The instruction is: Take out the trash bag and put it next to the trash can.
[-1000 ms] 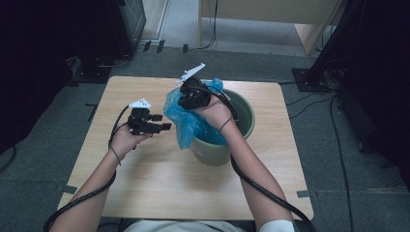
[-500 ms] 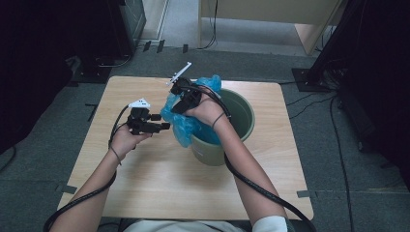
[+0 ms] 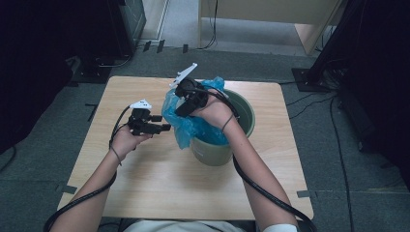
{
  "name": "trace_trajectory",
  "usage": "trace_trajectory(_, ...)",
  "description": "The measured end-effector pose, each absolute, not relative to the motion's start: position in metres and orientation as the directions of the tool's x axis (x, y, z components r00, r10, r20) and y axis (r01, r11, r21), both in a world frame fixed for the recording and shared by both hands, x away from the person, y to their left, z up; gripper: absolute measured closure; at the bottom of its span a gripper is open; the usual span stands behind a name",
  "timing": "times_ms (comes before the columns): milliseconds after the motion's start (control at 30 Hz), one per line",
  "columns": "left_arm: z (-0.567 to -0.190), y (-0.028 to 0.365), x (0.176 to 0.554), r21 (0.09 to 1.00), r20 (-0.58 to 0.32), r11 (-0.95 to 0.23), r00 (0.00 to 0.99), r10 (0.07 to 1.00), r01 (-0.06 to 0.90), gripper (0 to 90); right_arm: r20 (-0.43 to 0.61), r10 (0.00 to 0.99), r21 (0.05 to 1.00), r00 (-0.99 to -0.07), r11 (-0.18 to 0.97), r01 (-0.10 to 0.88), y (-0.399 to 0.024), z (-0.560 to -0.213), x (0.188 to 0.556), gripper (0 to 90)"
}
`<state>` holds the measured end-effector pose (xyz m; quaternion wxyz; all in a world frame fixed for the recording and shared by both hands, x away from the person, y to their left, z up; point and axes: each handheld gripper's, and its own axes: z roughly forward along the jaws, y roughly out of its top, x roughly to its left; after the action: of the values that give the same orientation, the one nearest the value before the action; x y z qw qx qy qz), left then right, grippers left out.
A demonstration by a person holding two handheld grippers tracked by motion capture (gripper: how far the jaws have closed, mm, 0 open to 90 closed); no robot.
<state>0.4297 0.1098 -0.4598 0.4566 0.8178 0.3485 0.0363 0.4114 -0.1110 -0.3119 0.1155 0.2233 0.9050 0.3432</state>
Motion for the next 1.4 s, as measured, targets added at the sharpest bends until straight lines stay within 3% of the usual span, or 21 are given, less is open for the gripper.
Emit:
trace_trajectory(367, -0.459, 0.109, 0.429, 0.775, -0.253, -0.345, 0.760, 0.598, 0.529, 32.6, -0.028, 0.494, 0.711, -0.869, 0.620, 0.330, -0.142, -0.308, 0.397, 16.1)
trace_trajectory(767, -0.460, 0.109, 0.429, 0.773, -0.251, -0.349, 0.761, 0.598, 0.529, 33.0, -0.010, 0.542, 0.756, -0.840, 0.555, 0.348, -0.175, -0.300, 0.380, 28.2)
trace_trajectory(900, -0.458, 0.110, 0.429, 0.775, -0.247, -0.350, 0.762, 0.599, 0.526, 33.0, -0.042, 0.500, 0.768, -0.865, 0.570, 0.292, -0.185, -0.292, 0.373, 34.2)
trace_trajectory(1400, -0.460, 0.109, 0.429, 0.768, -0.254, -0.356, 0.763, 0.594, 0.532, 33.0, -0.012, 0.584, 0.775, -0.812, 0.519, 0.362, -0.236, -0.295, 0.362, 34.3)
